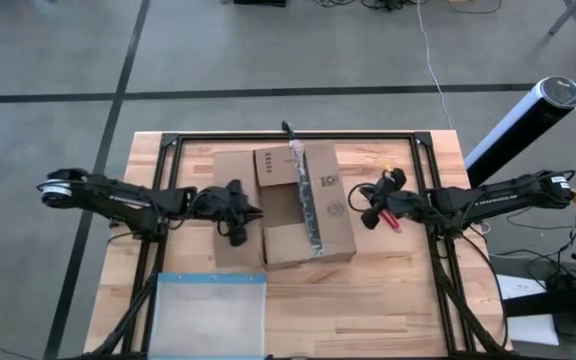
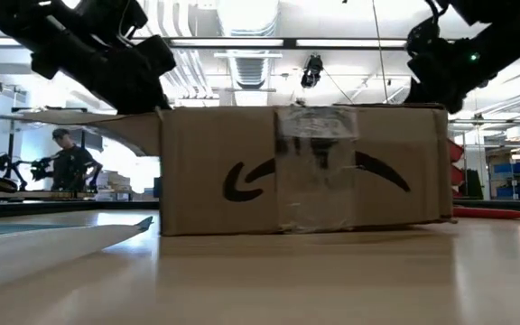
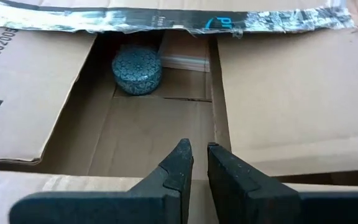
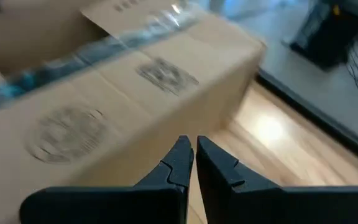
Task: Unpack boxes
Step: Break down the box using the red cutter
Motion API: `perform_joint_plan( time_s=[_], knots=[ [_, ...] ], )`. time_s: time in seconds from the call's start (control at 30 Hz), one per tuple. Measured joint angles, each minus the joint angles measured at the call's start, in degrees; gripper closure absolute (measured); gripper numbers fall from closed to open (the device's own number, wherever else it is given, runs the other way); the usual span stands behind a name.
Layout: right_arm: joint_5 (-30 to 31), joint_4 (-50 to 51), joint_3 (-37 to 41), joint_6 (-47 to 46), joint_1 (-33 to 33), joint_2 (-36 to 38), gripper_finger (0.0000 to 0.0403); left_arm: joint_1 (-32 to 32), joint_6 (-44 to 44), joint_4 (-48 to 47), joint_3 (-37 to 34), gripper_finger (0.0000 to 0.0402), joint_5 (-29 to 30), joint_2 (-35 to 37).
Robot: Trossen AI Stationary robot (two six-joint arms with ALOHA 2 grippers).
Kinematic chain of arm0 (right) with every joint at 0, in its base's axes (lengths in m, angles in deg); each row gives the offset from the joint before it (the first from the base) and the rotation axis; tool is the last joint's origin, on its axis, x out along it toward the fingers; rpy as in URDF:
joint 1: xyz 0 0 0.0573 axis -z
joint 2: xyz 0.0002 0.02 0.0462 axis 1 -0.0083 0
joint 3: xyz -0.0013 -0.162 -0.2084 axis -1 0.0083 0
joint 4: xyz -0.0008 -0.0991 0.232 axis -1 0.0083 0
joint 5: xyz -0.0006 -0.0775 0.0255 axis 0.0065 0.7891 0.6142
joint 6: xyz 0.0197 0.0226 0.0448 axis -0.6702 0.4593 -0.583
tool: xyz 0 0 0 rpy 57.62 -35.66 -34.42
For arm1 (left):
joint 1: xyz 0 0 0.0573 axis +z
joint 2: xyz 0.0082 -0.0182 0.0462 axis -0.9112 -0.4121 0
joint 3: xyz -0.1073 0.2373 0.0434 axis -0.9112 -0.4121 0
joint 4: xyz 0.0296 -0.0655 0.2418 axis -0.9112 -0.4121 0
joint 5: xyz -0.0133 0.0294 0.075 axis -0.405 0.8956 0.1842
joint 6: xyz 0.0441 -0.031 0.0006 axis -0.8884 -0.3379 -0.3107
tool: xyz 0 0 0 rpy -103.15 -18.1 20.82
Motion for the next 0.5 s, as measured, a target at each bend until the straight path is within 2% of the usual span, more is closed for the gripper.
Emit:
perform_joint_plan(
  time_s=[0.2,0.5],
  knots=[
    [-0.1,13.1,-1.9,-12.3,1.7,-1.0,0.0323,0.0,1.0,0.1,-0.9,0.0364,0.9,1.8],
    [-2.4,17.0,-1.8,-19.5,5.1,-9.5,0.0248,0.0,1.3,0.7,-0.6,0.0364,0.9,1.8]
  ],
)
